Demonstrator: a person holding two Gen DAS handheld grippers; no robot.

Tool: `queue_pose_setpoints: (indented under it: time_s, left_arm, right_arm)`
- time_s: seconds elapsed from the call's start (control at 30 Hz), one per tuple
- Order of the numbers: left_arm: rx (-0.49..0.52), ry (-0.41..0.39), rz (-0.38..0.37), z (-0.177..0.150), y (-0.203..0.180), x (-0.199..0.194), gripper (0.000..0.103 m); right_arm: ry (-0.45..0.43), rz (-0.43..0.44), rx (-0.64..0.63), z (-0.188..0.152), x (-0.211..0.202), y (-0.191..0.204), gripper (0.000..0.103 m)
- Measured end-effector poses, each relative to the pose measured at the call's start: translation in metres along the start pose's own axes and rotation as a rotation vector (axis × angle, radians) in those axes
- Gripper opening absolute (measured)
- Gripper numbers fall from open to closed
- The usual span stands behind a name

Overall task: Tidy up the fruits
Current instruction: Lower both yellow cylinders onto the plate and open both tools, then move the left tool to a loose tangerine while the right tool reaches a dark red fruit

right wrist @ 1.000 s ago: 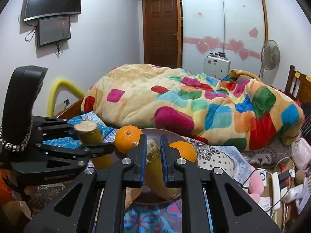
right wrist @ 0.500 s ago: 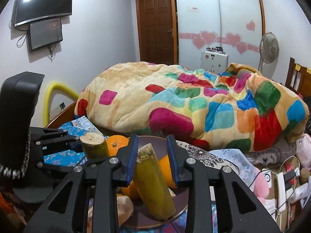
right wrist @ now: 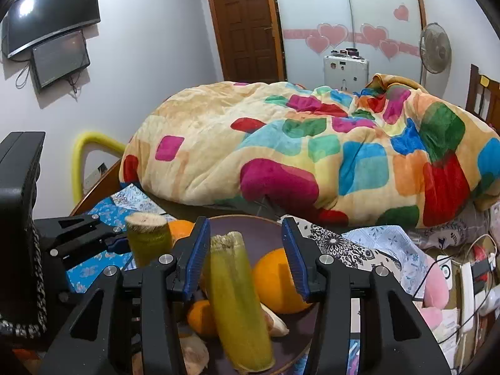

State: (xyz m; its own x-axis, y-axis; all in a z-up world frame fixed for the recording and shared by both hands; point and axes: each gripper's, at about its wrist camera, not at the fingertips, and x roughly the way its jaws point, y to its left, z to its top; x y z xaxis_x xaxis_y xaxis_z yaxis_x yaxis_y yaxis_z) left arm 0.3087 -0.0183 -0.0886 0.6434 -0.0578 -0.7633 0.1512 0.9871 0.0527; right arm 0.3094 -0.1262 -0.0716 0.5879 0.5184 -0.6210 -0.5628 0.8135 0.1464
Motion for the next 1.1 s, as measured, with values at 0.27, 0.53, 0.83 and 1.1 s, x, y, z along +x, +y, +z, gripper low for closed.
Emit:
queue_pose_setpoints:
  time_s: [0.27,0.53,0.83,1.1]
  left_arm:
    - [-0.002,-0.049,0.008,-0.006,-0.001,-0.030,0.047]
    - [-0.048,-0.089,-0.004,-0.028,0.009,-0.074,0.049]
    - [-0.082,-0.082,-0.009,-0.071,0.020,-0.101,0.052]
    - [-0.112,-0.009,-0.001,-0.112,0.031,-0.088,0.052]
  right_arm:
    - [-0.038,-0.013,-0.004,-0.005,-0.029,-0.002,0.044]
    - [-0.061,-0.056,-0.041,-0.022,-0.071,0.014,0.044]
    - [-0.060,-0.062,-0.057,-0.060,-0.098,0.041,0.046]
    - [-0.020,-0.060,-0.059,-0.091,-0.096,0.053,0.048]
